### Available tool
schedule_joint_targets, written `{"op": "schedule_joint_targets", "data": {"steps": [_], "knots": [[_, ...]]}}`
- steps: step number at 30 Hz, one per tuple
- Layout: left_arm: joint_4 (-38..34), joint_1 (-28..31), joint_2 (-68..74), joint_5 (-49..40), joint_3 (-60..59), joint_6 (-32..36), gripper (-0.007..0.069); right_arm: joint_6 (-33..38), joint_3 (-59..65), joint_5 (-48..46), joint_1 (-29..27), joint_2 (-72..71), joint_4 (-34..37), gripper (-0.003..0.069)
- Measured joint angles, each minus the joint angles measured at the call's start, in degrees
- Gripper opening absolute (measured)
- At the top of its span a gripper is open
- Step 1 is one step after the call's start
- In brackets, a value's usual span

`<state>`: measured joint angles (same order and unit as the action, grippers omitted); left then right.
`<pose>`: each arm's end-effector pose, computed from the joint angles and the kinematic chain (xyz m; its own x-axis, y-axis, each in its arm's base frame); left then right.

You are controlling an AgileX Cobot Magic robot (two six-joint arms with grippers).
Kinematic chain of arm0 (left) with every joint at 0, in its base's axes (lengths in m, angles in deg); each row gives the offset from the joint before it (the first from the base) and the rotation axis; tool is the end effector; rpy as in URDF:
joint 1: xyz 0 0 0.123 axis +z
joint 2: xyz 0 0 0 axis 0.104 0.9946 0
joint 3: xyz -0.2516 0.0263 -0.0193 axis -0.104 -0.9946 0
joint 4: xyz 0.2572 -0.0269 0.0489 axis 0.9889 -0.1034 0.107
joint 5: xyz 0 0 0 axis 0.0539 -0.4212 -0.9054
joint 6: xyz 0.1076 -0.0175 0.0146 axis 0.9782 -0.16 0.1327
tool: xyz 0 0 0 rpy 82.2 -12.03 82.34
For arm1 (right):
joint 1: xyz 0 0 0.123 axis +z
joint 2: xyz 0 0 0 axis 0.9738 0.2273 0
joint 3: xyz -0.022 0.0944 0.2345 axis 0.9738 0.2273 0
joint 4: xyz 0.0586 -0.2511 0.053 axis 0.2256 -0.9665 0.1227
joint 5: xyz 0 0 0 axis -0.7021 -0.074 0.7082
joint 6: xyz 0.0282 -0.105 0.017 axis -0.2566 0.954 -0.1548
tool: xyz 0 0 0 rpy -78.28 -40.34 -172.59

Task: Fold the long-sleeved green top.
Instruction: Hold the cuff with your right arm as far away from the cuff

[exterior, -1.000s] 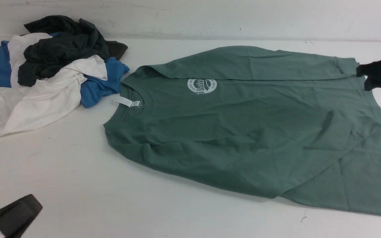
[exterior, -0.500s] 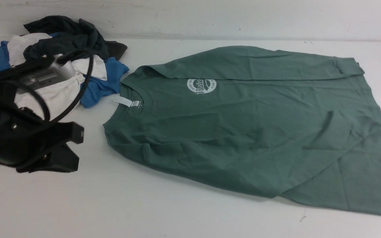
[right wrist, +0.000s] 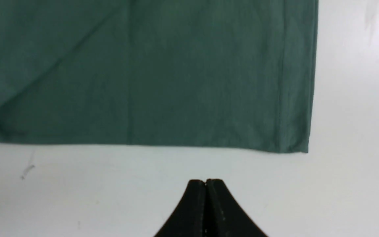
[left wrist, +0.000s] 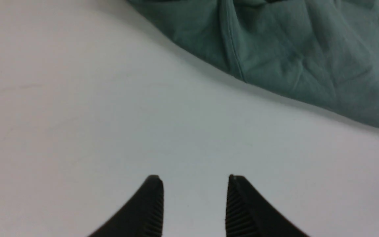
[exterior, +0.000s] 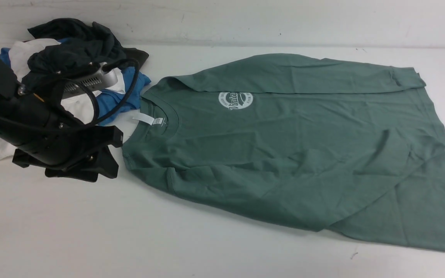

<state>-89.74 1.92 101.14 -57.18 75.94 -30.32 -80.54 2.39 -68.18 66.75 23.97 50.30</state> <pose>0.3167 -0.0587 0.2114 -0.9542 -0.0819 -0.2876 0.0283 0.9328 -0.3593 0.2685 -0.0394 0.2004 -0.9870 0.1297 -0.0947 0.1232 0.9898 0.0710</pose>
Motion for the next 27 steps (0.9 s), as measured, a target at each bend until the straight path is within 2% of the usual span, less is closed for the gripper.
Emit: {"op": "schedule_joint_targets", "data": {"steps": [7,12,16,20,23,27], "knots": [[-1.2,0.0,6.87,0.55,2.84,0.88,0.0262,-0.86,2.88,6.79,-6.03,6.76,1.01,-0.0014],[-1.51,0.0,11.7,-1.76,7.88,0.99,0.0262,-1.26,2.88,8.52,-8.75,8.73,1.02,0.0015],[-1.75,0.0,15.63,-1.41,10.79,0.99,0.0262,-1.52,2.88,9.22,-9.02,9.47,-0.28,0.0079],[-1.69,0.0,19.89,1.61,11.43,0.99,0.0265,-2.95,2.88,9.36,-9.02,9.6,-2.89,0.0197],[-1.69,0.0,22.28,4.0,11.43,0.99,0.029,-3.17,2.88,9.6,-9.02,9.8,-3.24,0.0293],[-1.69,0.0,24.46,7.26,11.43,0.99,0.034,-3.21,2.88,10.19,-9.02,11.63,-3.27,0.0376]]}}
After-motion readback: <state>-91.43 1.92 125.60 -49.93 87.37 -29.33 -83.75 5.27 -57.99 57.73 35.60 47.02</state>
